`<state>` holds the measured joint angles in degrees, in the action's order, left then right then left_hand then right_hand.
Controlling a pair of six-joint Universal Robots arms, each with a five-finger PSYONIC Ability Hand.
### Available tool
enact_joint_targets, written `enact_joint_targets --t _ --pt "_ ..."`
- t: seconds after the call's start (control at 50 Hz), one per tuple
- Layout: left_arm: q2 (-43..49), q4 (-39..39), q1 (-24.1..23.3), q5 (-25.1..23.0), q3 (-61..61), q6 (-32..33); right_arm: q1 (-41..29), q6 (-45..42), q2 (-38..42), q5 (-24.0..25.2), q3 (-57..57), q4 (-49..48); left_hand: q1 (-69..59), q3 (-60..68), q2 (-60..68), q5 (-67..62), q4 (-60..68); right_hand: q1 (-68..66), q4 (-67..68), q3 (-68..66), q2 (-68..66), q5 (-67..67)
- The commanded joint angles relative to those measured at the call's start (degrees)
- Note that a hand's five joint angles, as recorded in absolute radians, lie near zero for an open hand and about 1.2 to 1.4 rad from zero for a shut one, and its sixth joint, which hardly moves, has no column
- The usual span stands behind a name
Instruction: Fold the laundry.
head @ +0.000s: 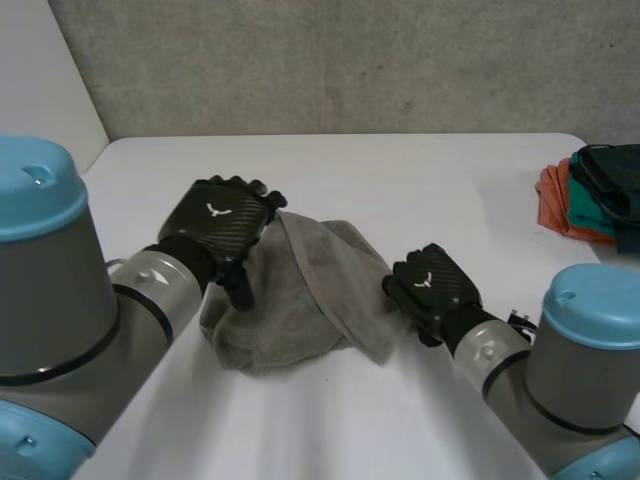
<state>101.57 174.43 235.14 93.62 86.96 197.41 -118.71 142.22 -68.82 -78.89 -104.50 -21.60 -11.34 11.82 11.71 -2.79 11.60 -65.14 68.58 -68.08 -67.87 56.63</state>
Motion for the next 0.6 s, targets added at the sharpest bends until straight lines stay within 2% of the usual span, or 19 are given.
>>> enact_joint_targets --t 0.02,0.14,0.2,0.28,0.3,0.32,0.36,0.38,0.4,0.46,0.6 --pt "-3.21 -0.32 4.62 -0.45 1.28 0.25 -7.32 0.96 -2.63 -2.14 6.66 -0.37 1.34 -1.82 -1.71 2.79 -1.6 -14.86 11.42 -11.92 -12.13 13.37" --pt "-7.96 -0.15 9.71 -0.63 2.86 -0.18 -15.13 3.86 1.49 -0.3 14.22 3.23 1.34 -1.82 -1.71 2.79 -1.6 -14.86 11.42 -11.92 -12.13 13.37" --pt "-10.51 0.12 12.96 -0.72 4.45 -0.89 -20.15 5.09 6.49 1.11 18.79 5.78 1.34 -1.82 -1.71 2.79 -1.6 -14.86 11.42 -11.92 -12.13 13.37" --pt "-12.97 0.91 16.83 -1.68 6.73 -2.29 -24.28 5.79 13.44 0.5 25.12 8.94 1.34 -1.82 -1.71 2.79 -1.6 -14.86 11.42 -11.92 -12.13 13.37" --pt "-13.32 0.99 17.54 -1.95 7.26 -2.56 -24.72 5.88 14.49 -0.2 26.35 9.82 1.34 -1.82 -1.71 2.79 -1.6 -9.84 6.41 -6.9 -7.12 8.35" --pt "-13.94 1.17 18.94 -2.56 8.13 -3.34 -24.9 6.23 16.16 -1.95 28.63 12.09 1.34 -1.82 -1.71 2.79 -1.6 19.35 -22.79 22.29 22.08 -20.84" --pt "-14.38 1.17 20.0 -3.35 9.1 -4.05 -24.38 7.19 16.26 -4.24 30.48 14.82 1.34 -1.82 -1.71 2.79 -1.6 46.77 -50.2 49.71 49.49 -48.26" --pt "-14.64 1.08 20.44 -3.7 9.54 -4.4 -23.77 7.98 15.91 -5.29 31.36 16.31 1.34 -1.82 -1.71 2.79 -1.6 55.14 -58.58 58.08 57.87 -56.63" --pt "-14.99 1.0 21.23 -4.58 10.42 -5.19 -22.37 10.08 14.26 -7.13 32.42 19.03 1.34 -1.82 -1.71 2.79 -1.6 55.14 -58.58 58.08 57.87 -56.63" --pt "-15.61 0.91 21.85 -5.55 11.65 -6.51 -19.73 14.83 10.39 -8.12 31.99 22.47 1.34 -1.82 -1.71 2.79 -1.6 55.14 -58.58 58.08 57.87 -56.63" --pt "-16.4 0.29 20.62 -8.01 14.47 -9.67 -6.02 27.84 -3.76 -3.55 27.25 29.42 1.34 -1.82 -1.71 2.79 -1.6 55.14 -58.58 58.08 57.87 -56.63"
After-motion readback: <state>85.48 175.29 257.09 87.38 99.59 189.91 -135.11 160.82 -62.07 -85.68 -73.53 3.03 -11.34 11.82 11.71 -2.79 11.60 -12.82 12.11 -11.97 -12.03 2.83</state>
